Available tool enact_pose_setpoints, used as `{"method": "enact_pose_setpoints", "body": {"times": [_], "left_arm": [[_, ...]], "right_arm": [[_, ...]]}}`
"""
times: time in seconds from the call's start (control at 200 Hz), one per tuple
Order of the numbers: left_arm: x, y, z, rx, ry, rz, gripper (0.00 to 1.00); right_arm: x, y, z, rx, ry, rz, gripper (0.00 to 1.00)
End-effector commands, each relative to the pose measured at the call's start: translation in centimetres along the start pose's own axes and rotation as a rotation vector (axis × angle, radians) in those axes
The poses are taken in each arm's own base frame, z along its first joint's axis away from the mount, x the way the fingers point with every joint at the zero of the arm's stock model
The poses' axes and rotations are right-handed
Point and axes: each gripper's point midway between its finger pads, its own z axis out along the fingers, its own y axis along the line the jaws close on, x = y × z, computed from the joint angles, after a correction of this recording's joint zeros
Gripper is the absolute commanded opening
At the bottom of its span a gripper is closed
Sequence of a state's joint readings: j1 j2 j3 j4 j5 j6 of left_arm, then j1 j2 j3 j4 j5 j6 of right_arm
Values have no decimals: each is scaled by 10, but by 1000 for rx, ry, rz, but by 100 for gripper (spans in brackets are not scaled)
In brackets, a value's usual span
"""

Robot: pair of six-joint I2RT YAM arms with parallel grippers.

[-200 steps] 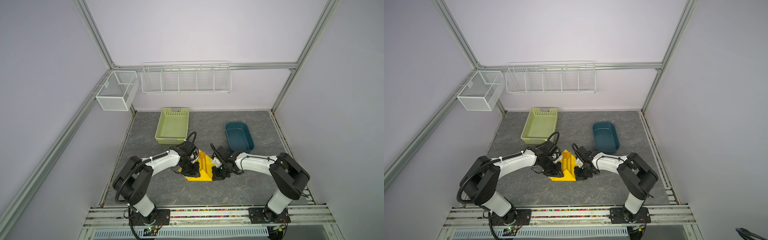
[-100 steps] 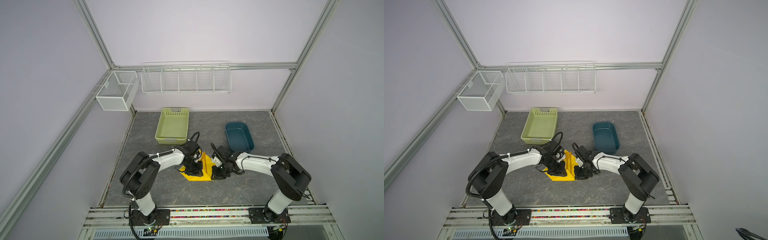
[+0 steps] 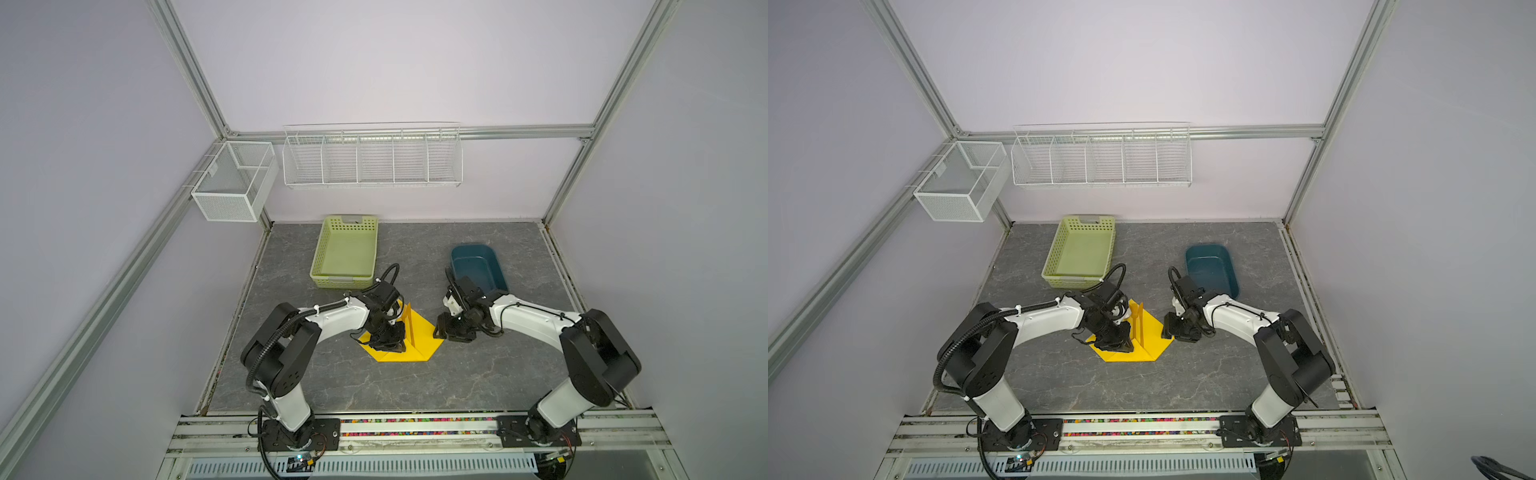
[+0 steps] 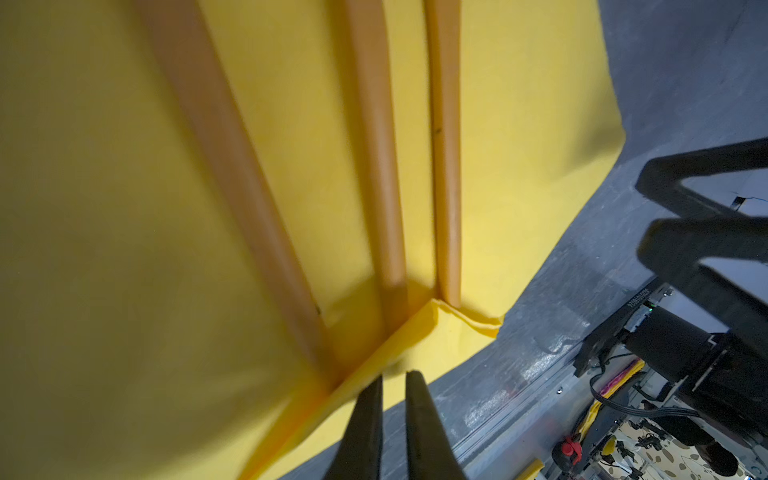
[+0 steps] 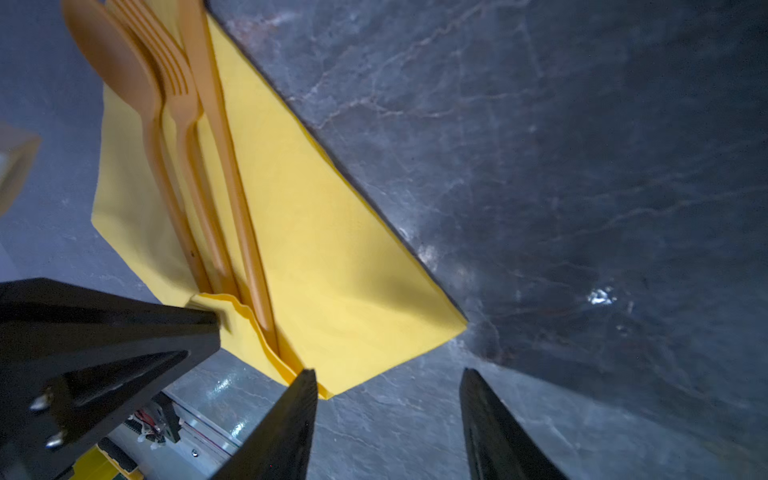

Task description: Place the utensils on the paper napkin and roll it up

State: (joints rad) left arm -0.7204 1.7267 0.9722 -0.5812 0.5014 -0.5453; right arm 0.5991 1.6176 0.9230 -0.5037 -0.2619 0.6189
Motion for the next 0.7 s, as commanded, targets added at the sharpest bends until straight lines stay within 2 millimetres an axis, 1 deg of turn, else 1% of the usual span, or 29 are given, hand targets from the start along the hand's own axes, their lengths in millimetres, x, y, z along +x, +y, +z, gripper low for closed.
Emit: {"method": "enact_pose_setpoints", "body": {"times": [0.0,0.185,0.26,0.42,0.565,0.57,0.585,0.695], "left_arm": [[1,7,6,-21,11,-16,13],[3,9,7,-26,14,-18,13],[3,9,7,-26,15,-19,13],[4,9,7,-26,16,-18,14],[3,9,7,-26,15,-18,14],[3,9,7,-27,16,-18,14],[3,9,7,-27,15,-18,13],[4,9,7,-27,16,-19,13]], "right_arm": [[-1,-6,6,21,13,37,59],[-5,-14,16,50,7,47,59],[-7,-13,20,40,9,42,58],[-7,9,27,-96,17,39,55],[-14,37,24,-232,5,20,54],[-10,33,27,-228,15,26,54],[-6,32,28,-233,24,29,53],[-4,45,26,-308,34,30,52]]}}
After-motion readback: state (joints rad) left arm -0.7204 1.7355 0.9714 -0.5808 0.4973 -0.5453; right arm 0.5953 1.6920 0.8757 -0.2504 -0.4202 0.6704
